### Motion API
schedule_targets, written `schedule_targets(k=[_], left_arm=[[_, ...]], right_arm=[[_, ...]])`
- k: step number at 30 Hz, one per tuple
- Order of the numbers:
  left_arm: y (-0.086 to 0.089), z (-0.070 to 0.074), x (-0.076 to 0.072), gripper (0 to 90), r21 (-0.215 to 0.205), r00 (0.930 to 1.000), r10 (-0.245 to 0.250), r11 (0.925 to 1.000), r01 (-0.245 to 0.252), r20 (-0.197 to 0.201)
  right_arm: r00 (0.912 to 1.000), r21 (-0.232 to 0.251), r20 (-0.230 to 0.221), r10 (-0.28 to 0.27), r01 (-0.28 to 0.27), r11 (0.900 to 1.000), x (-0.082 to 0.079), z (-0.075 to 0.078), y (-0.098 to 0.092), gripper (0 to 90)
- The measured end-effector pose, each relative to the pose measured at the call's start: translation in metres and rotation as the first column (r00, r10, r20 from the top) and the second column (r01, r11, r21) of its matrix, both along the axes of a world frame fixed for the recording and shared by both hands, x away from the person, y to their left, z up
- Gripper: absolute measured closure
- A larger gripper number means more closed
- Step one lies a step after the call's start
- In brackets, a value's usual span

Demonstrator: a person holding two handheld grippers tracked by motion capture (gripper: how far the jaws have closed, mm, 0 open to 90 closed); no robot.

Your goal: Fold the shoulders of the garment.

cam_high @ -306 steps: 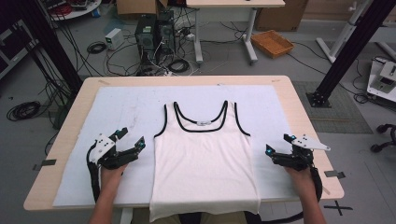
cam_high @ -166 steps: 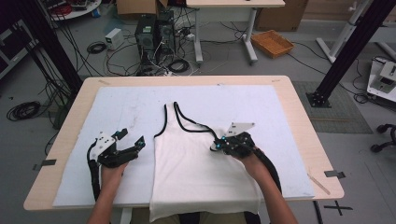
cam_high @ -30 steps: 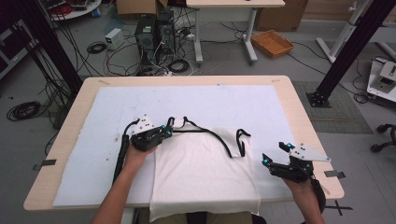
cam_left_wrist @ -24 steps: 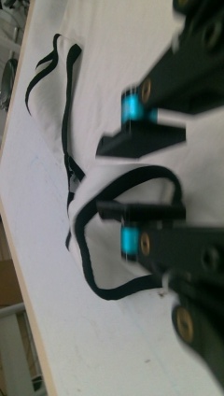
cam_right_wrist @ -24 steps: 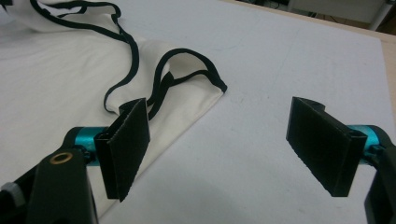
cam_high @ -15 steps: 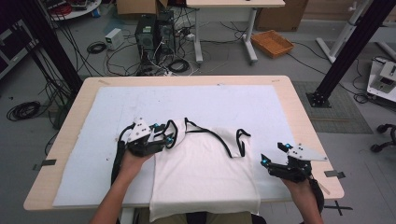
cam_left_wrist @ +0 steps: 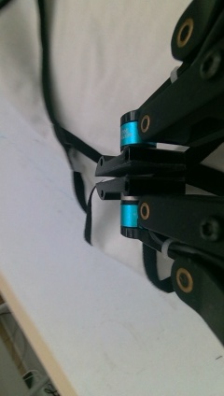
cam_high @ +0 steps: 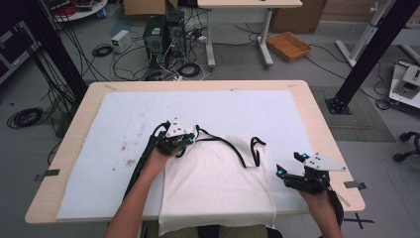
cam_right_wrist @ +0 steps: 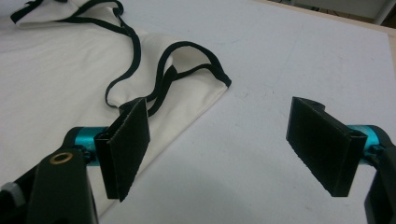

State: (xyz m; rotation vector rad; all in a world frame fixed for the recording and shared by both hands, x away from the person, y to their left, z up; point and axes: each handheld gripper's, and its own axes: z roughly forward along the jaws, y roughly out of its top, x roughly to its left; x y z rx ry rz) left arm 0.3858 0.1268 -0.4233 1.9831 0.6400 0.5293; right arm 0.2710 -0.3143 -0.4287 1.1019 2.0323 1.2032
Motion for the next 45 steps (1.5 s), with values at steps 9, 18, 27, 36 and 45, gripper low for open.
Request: schedule_targets(k=[9, 18, 27, 36, 45], left_arm=[[0.029, 0.021, -0.043, 86.3, -0.197, 0.9933, 0.007, 0.9802, 0.016, 0.116], [0.043, -0.007, -0.097, 81.6, -0.191, 0.9968, -0.003, 0.9814, 0.018, 0.080], [0.044, -0.013, -0.113, 49.7, -0.182, 0.9973, 0.073, 0.9808, -0.070, 0.008], [0.015, -0.019, -0.104, 41.6, -0.100, 0.9942, 0.042, 0.9936, -0.052, -0.099], [0.008, -0.025, -0.094, 85.4, 0.018, 0.9821, 0.102, 0.9948, -0.100, -0.158]], right_arm=[[1.0000, -0.002, -0.002, 0.002, -0.002, 1.000, -0.001, 0.000, 0.002, 21.5], [1.0000, -0.002, -0.004, 0.007, -0.007, 1.000, -0.003, 0.000, 0.005, 21.5], [0.9996, -0.001, -0.022, 0.019, -0.019, 1.000, -0.002, -0.001, 0.012, 23.4], [0.9857, -0.050, -0.081, 0.148, -0.152, 0.987, 0.009, -0.005, 0.051, 56.6], [0.9801, -0.259, -0.105, 0.169, -0.191, 0.947, 0.034, -0.023, 0.092, 81.3]])
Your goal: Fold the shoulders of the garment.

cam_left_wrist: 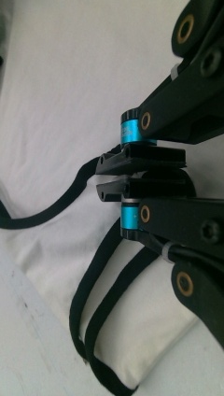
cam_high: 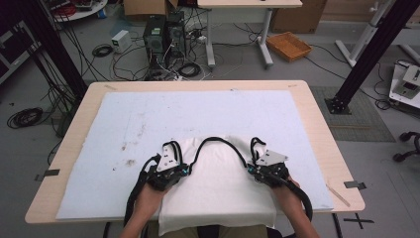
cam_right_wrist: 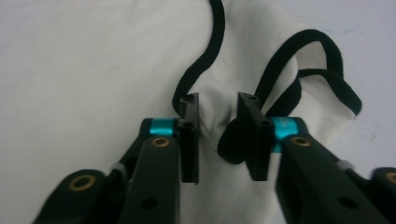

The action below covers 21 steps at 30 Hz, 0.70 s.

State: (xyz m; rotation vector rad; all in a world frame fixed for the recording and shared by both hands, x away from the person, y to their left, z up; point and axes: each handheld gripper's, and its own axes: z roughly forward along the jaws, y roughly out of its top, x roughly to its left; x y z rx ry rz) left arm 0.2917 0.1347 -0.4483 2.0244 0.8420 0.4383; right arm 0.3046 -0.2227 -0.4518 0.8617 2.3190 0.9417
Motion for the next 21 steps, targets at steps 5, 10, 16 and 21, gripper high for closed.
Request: schedule_targets(k=[5, 10, 16, 21], left_arm=[[0.026, 0.012, -0.005, 85.5, -0.187, 0.9991, 0.024, 0.9822, -0.018, 0.034], [0.046, 0.015, -0.016, 85.3, -0.250, 0.9982, 0.041, 0.9678, -0.029, 0.044], [0.052, 0.010, -0.030, 84.1, -0.285, 1.0000, -0.003, 0.9586, 0.004, 0.005], [0.059, 0.013, -0.031, 45.1, -0.386, 0.9988, 0.045, 0.9219, -0.034, 0.020]], right_arm=[[0.9993, 0.023, 0.038, 0.000, -0.001, 1.000, -0.008, 0.010, -0.006, 84.9], [0.9971, 0.109, 0.076, -0.004, -0.005, 0.994, -0.028, 0.030, -0.017, 84.9], [0.9987, 0.120, 0.049, -0.016, 0.010, 0.993, -0.044, 0.032, -0.027, 84.1], [0.9991, 0.167, 0.028, -0.030, 0.025, 0.986, -0.047, 0.029, -0.035, 65.6]])
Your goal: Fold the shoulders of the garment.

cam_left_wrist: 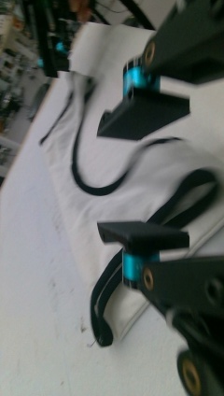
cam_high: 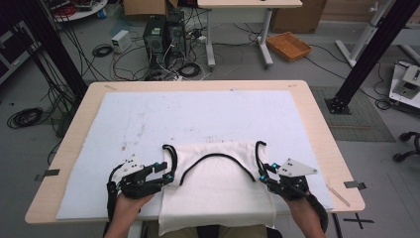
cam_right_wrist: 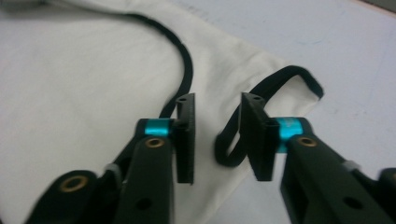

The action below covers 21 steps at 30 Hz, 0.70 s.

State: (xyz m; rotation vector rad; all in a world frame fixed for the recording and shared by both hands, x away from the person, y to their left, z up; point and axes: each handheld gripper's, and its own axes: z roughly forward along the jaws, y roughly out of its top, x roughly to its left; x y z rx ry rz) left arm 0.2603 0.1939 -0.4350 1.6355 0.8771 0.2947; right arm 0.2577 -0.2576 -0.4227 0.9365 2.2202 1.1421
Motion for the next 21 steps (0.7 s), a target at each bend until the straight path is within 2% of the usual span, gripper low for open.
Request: schedule_targets(k=[2, 3, 7, 10, 11, 13, 14, 17, 18, 19, 20, 21], left_arm=[[0.003, 0.002, 0.002, 42.2, -0.025, 0.9992, 0.033, 0.9991, -0.033, 0.024], [0.004, 0.003, 0.003, 41.1, -0.030, 0.9982, 0.048, 0.9985, -0.047, 0.036], [0.006, 0.004, 0.009, 37.5, -0.044, 0.9940, 0.093, 0.9949, -0.091, 0.056], [0.007, 0.005, 0.015, 32.9, -0.045, 0.9906, 0.118, 0.9923, -0.115, 0.069], [0.007, 0.005, 0.017, 28.9, -0.043, 0.9908, 0.116, 0.9926, -0.113, 0.069], [0.006, 0.004, 0.021, 27.3, -0.027, 0.9898, 0.123, 0.9923, -0.121, 0.072], [0.005, 0.004, 0.022, 27.3, -0.017, 0.9896, 0.123, 0.9924, -0.122, 0.075], [0.005, 0.004, 0.023, 27.3, 0.013, 0.9862, 0.127, 0.9915, -0.129, 0.106], [0.005, 0.004, 0.023, 27.3, 0.013, 0.9862, 0.127, 0.9915, -0.129, 0.106], [0.006, 0.004, 0.023, 27.3, 0.022, 0.9849, 0.129, 0.9910, -0.132, 0.116], [0.006, 0.004, 0.023, 27.3, 0.022, 0.9849, 0.129, 0.9910, -0.132, 0.116], [0.008, 0.005, 0.023, 27.3, 0.033, 0.9834, 0.129, 0.9904, -0.134, 0.128]], right_arm=[[0.9999, 0.027, 0.014, -0.006, 0.006, 1.000, 0.003, 0.002, -0.002, 66.5], [1.0000, 0.021, 0.005, 0.002, -0.002, 1.000, 0.005, 0.001, 0.000, 69.3], [0.9972, -0.069, -0.056, 0.049, -0.053, 0.996, 0.014, -0.015, 0.014, 75.8], [0.9950, -0.141, -0.088, 0.048, -0.060, 0.988, 0.017, -0.023, 0.016, 76.6], [0.9940, -0.149, -0.100, 0.045, -0.059, 0.987, 0.016, -0.025, 0.015, 76.6], [0.9937, -0.138, -0.103, 0.044, -0.058, 0.989, 0.015, -0.024, 0.010, 74.8], [0.9938, -0.134, -0.102, 0.044, -0.058, 0.989, 0.015, -0.023, 0.008, 67.5], [0.9988, -0.038, -0.049, -0.006, 0.004, 0.999, 0.016, -0.017, -0.003, 40.7], [0.9988, -0.038, -0.049, -0.006, 0.004, 0.999, 0.016, -0.017, -0.003, 40.7], [0.9994, -0.012, -0.025, -0.024, 0.023, 1.000, 0.017, -0.014, -0.006, 35.1], [0.9994, -0.012, -0.025, -0.024, 0.023, 1.000, 0.017, -0.014, -0.006, 35.1], [0.9989, 0.009, 0.007, -0.045, 0.045, 0.999, 0.018, -0.010, -0.011, 29.4]])
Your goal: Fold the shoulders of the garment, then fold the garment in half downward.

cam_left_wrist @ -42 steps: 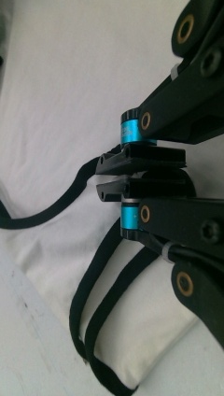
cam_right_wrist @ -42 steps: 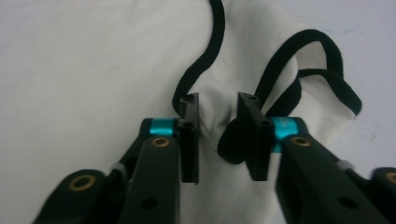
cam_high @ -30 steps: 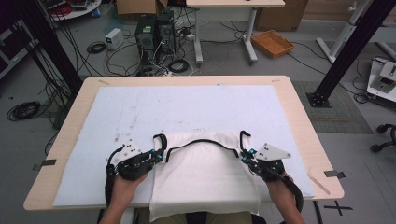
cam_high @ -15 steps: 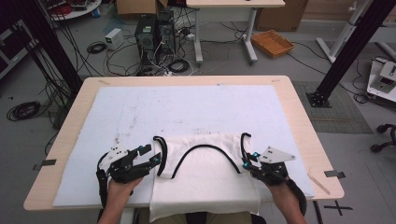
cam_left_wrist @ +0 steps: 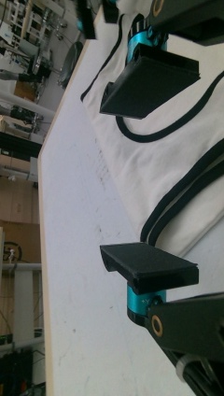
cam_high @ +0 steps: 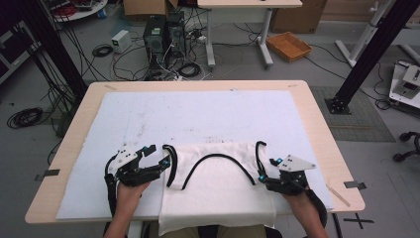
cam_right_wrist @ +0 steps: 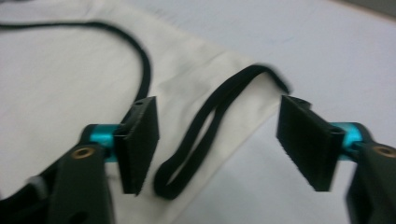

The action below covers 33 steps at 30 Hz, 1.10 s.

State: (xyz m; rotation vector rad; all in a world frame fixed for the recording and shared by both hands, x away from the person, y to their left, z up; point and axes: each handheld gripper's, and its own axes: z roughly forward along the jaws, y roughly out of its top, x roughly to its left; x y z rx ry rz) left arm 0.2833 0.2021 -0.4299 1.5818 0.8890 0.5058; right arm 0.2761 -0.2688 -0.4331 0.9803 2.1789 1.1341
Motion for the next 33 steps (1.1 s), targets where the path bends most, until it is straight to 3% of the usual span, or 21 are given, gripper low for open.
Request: schedule_targets(k=[1, 3, 8, 24, 29, 33], left_arm=[[0.001, 0.000, 0.001, 27.0, 0.004, 1.0000, 0.003, 1.0000, -0.003, 0.000], [0.003, -0.001, 0.002, 24.2, 0.012, 0.9999, 0.008, 0.9999, -0.008, -0.008], [0.006, -0.001, 0.003, 23.6, 0.029, 0.9999, -0.005, 0.9996, 0.006, -0.014], [0.004, 0.006, 0.004, 23.6, 0.038, 1.0000, -0.002, 0.9993, 0.002, -0.005], [0.005, 0.016, 0.012, 23.6, 0.049, 0.9999, -0.002, 0.9988, 0.003, -0.011], [0.006, 0.021, 0.021, 23.6, 0.071, 0.9992, 0.009, 0.9975, -0.006, -0.040]], right_arm=[[0.9988, 0.031, 0.033, -0.037, 0.036, 0.999, 0.002, 0.006, -0.008, 23.4], [0.9967, 0.046, 0.047, -0.066, 0.064, 0.997, 0.004, 0.009, -0.015, 20.6], [0.9957, 0.070, 0.025, -0.089, 0.087, 0.994, 0.008, 0.011, -0.030, 20.6], [0.9953, 0.095, 0.032, -0.091, 0.088, 0.992, 0.005, 0.014, -0.039, 20.6], [0.9944, 0.113, 0.033, -0.100, 0.096, 0.989, 0.008, 0.016, -0.042, 20.6], [0.9952, 0.118, 0.020, -0.096, 0.093, 0.989, 0.012, 0.017, -0.042, 20.6]])
